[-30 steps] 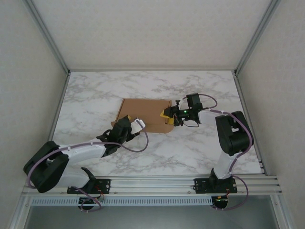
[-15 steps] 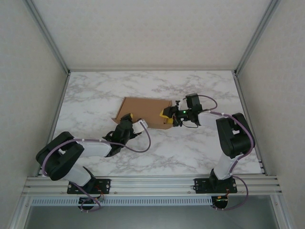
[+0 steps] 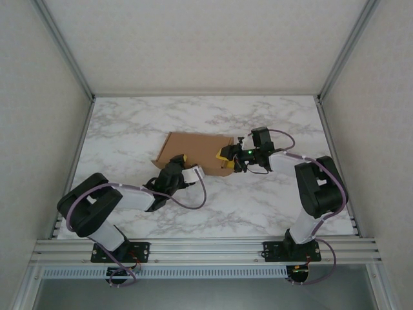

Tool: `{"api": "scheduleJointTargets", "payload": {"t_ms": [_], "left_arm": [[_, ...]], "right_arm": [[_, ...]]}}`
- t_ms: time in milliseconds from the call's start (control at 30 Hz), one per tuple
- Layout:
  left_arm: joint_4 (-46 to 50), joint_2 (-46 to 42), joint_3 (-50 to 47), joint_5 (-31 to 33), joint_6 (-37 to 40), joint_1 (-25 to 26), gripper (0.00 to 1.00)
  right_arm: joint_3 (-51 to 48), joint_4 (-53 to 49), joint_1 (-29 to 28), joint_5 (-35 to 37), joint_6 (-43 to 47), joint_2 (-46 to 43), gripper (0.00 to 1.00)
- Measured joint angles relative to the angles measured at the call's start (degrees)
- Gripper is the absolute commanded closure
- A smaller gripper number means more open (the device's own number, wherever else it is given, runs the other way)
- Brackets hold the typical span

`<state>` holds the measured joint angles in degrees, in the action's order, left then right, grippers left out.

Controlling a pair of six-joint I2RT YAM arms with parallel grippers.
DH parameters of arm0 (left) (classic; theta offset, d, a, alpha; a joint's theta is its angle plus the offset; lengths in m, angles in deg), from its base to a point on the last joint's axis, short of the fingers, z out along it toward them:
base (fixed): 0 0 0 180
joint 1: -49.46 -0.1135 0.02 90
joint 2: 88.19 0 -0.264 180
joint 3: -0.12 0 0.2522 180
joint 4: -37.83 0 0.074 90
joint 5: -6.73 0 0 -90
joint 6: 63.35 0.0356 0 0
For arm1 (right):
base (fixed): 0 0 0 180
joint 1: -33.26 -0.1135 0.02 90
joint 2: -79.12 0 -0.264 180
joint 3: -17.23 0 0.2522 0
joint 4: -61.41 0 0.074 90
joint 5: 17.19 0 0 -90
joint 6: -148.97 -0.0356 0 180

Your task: Fold the paper box

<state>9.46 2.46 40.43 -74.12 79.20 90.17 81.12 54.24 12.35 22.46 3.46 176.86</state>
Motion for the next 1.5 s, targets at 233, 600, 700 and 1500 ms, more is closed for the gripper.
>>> {"api": "scheduleJointTargets", "payload": {"t_ms": [233, 600, 700, 1500], "left_arm": [[-12.68, 3.82, -1.40, 4.63, 4.02, 1.77, 0.11], [-25.40, 6.86, -1.92, 11.65, 11.23, 3.82, 0.18], [-27.47, 6.93, -1.92, 14.05, 13.75, 4.46, 0.21], [-9.33, -9.29, -1.92, 16.46, 22.62, 7.30, 0.51]], "right_arm": [[-1.53, 2.34, -0.70, -1.57, -3.54, -2.73, 0.55], [-3.10, 6.38, -1.01, -2.23, -8.57, -5.51, 0.55], [-3.67, 7.39, -1.01, -2.38, -9.75, -5.84, 0.54], [-4.33, 1.40, -1.64, -4.07, -8.50, -13.09, 0.25]]}}
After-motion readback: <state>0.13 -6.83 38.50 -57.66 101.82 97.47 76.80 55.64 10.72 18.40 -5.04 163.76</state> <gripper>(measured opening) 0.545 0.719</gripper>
